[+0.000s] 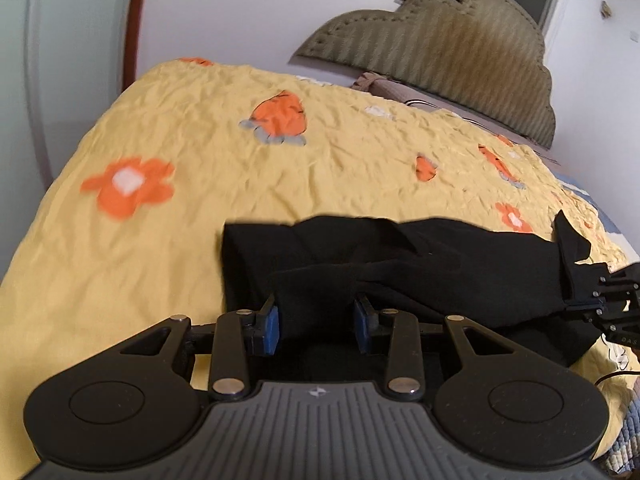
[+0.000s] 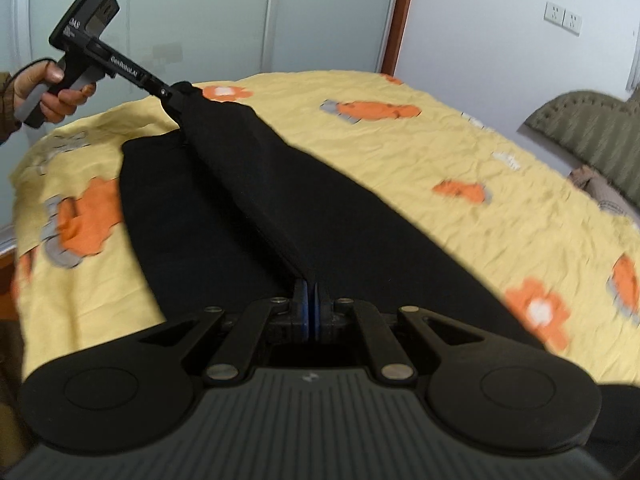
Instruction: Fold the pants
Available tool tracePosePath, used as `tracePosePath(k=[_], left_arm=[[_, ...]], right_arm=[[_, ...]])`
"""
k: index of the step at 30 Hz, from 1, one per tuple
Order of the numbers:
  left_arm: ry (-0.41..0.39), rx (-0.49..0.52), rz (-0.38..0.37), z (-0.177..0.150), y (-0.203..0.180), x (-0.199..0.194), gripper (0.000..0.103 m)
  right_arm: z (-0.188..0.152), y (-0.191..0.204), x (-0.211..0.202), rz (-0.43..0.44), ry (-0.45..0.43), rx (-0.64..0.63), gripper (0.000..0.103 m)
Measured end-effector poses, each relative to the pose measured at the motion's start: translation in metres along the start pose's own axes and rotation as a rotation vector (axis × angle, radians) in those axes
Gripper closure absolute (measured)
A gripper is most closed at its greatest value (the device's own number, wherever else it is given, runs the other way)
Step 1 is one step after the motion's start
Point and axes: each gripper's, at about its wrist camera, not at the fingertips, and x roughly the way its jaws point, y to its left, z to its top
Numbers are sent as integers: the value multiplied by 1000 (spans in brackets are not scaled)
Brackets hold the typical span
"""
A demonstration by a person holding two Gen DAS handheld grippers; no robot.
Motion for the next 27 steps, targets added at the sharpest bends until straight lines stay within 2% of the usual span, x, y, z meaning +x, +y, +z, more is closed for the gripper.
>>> tracePosePath(k=[4, 8, 11, 13, 15, 16, 18, 20, 21, 23, 25, 26, 27], left_arm=[[-17, -42, -2, -18, 3, -13, 68], [-35, -8, 12, -33, -4, -28, 68], [0, 47, 46, -44, -6, -25, 65], [30, 39, 66, -49, -1, -23, 64], [27, 40, 80, -51, -1, -28, 63], [19, 48, 99, -51, -2, -32, 63], [-3, 92, 189, -51, -9, -43, 63], [-19, 144, 271, -50, -13, -53, 63], [-17, 145, 288, -48, -14, -56, 63], [-38, 145, 279, -41, -23, -60, 63], [-67, 155, 224, -32, -41, -56, 63], [-79, 164, 200, -28, -51, -52, 62], [-88, 176, 180, -25, -61, -47, 58]], right_arm=[[-15, 16, -5, 27, 7, 30, 98], [-23, 31, -6, 35, 27, 0, 98], [-29, 35, -6, 41, 36, 3, 98], [-35, 37, -5, 38, 48, 12, 98], [-39, 37, -1, 35, 51, 27, 97], [-40, 38, 2, 37, 60, 26, 96], [-40, 39, 2, 27, 60, 20, 96], [-36, 35, -9, 36, 44, 40, 92], [-35, 31, -16, 49, 24, 67, 92], [-32, 20, -34, 91, -62, 160, 92], [-30, 12, -38, 124, -118, 241, 91], [-29, 11, -35, 123, -131, 260, 91], [-29, 9, -29, 101, -131, 275, 91]])
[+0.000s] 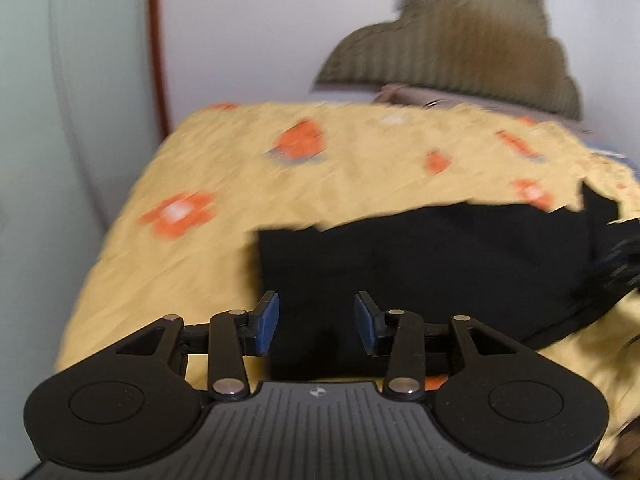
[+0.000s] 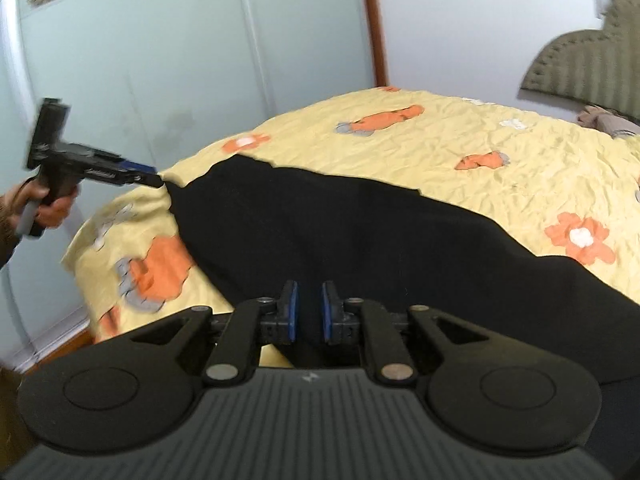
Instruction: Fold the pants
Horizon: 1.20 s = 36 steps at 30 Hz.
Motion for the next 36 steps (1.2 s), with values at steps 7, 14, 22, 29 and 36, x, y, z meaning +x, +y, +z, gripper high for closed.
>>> tracePosePath(k=[7, 14, 22, 29, 36], left_arm=[[137, 120, 63, -5, -53, 48, 33], [-13, 188, -201, 35, -160, 45, 33], [15, 302, -414, 41, -292, 100, 33], [90, 341, -437, 30, -329, 132, 33], [184, 265, -516, 21, -333, 144, 33]], right_arm=[[-30, -23, 31, -33, 83, 199, 90], [-31, -90, -67, -337, -105, 284, 87], [-12, -243, -126, -724, -164, 474, 81], [6, -349, -78, -811, 15, 411, 79], [15, -374, -31, -809, 104, 275, 63]])
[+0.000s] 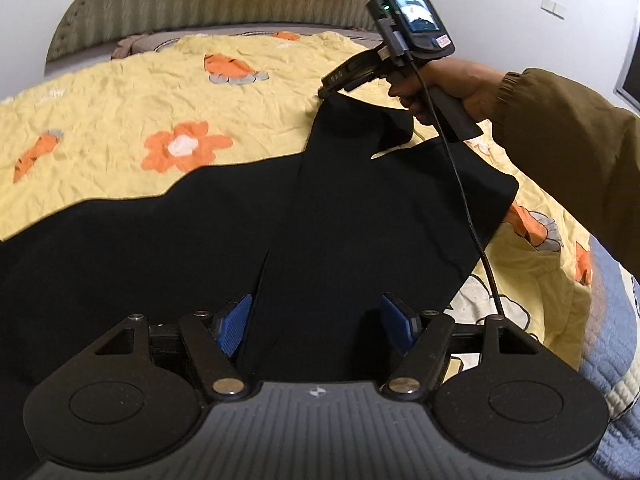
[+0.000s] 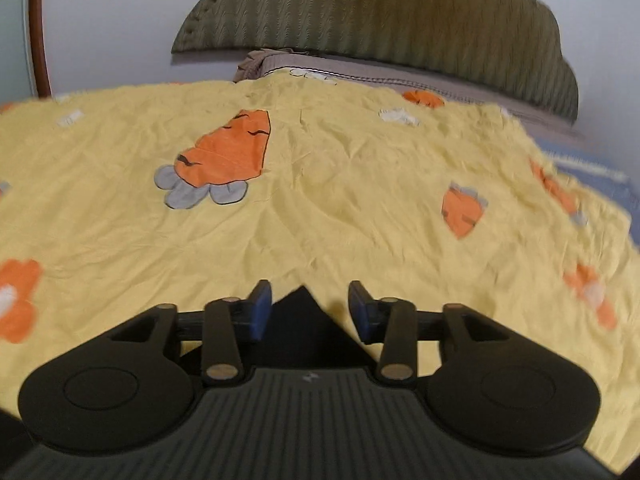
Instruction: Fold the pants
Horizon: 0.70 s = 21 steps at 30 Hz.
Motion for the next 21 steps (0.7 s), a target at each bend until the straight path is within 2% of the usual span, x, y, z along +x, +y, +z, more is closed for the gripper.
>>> tracePosePath(k=[1, 3, 4, 5, 7, 8, 10, 15, 17, 21], left_arm=[[-3, -2, 2, 0, 0, 0, 33], [-13, -4, 5, 0, 0, 1, 33], [-16, -6, 7, 1, 0, 1, 33], [-15, -9, 10, 1, 0, 2, 34], [-17, -4, 19, 1, -1, 2, 51], [-16, 3, 26, 1, -2, 3, 54], [-14, 11, 41, 2, -3, 4, 70], [-9, 16, 35, 2, -9, 1, 84], [-12, 34, 31, 1, -15, -2, 84], [-16, 70, 40, -3, -26, -8, 84]], right_arm=[[2, 3, 9, -2, 22, -33, 64], [1, 8, 19, -1, 90, -56, 74], [-1, 8, 21, 23, 97, -59, 88], [-2, 7, 20, 49, 96, -54, 94], [-4, 3, 11, 60, 76, -31, 97], [-5, 0, 5, 65, 58, -18, 98], [-5, -6, -10, 68, 17, 9, 98], [-3, -28, -60, 110, -115, 80, 98], [-8, -44, -87, 140, -179, 133, 98], [-34, -81, -132, 173, -244, 259, 98]])
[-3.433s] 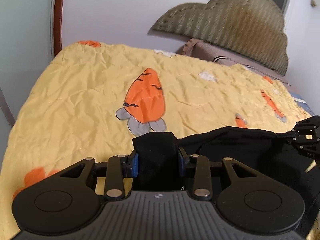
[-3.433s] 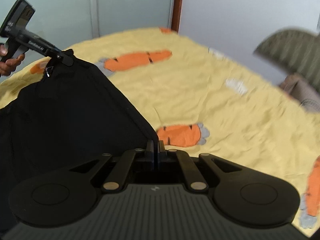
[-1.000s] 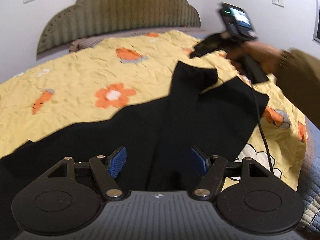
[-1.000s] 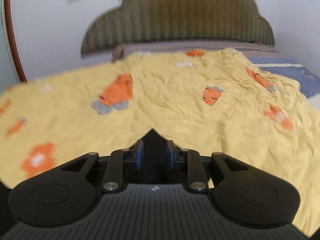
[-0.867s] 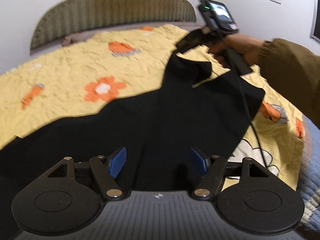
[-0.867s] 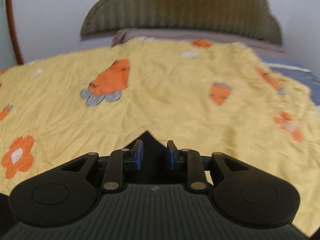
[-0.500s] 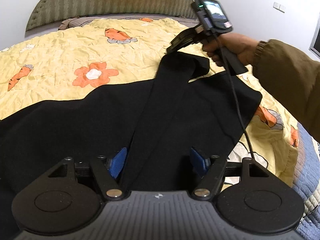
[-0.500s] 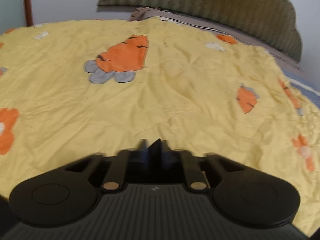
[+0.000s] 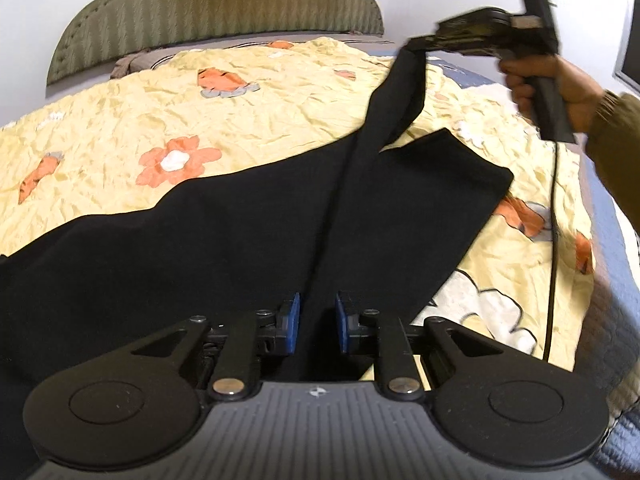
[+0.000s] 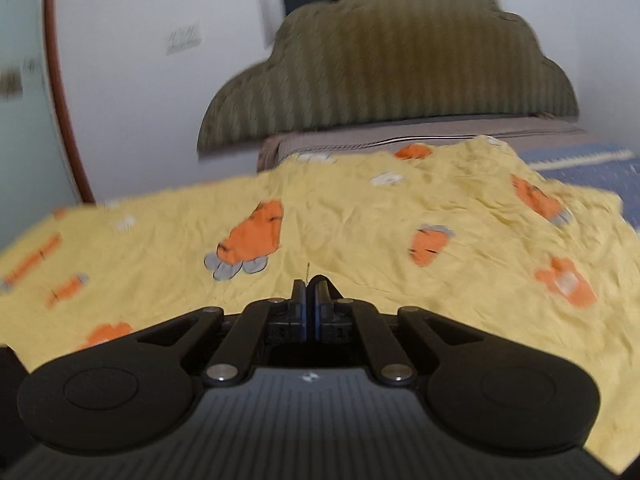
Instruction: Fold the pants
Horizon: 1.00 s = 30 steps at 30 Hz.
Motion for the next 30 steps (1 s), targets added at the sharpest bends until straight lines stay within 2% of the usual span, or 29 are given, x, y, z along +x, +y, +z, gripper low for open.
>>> tracePosePath(k=[7, 14, 17, 19, 21, 22, 23, 25, 28, 30], left_arm=[[2, 39, -6, -7, -14, -8, 84], [6, 64, -9, -14, -19, -15, 84], [-20, 29, 7, -12, -12, -19, 84], [-33, -7, 20, -9, -5, -21, 84], [-38, -56, 13, -7, 2, -25, 84], [-43, -79, 5, -7, 5, -27, 84], [-47, -98, -1, -7, 7, -29, 84], [-52, -149, -18, -9, 15, -34, 84], [-47, -225, -42, -12, 27, -37, 84], [-40, -254, -20, -14, 33, -36, 84]], right_arm=[[-54, -62, -77, -22, -41, 204, 98], [-117, -102, -111, -112, -22, 362, 101], [-134, -108, -116, -144, 29, 383, 96], [-137, -102, -119, -68, 16, 398, 95], [-138, -100, -115, -4, -1, 471, 88], [-140, -101, -108, 23, 13, 537, 77], [-142, -103, -101, 35, 21, 597, 70], [-149, -107, -86, 51, 28, 694, 70], [-156, -104, -71, 39, 25, 767, 71], [-157, -103, -63, 41, 11, 788, 83]])
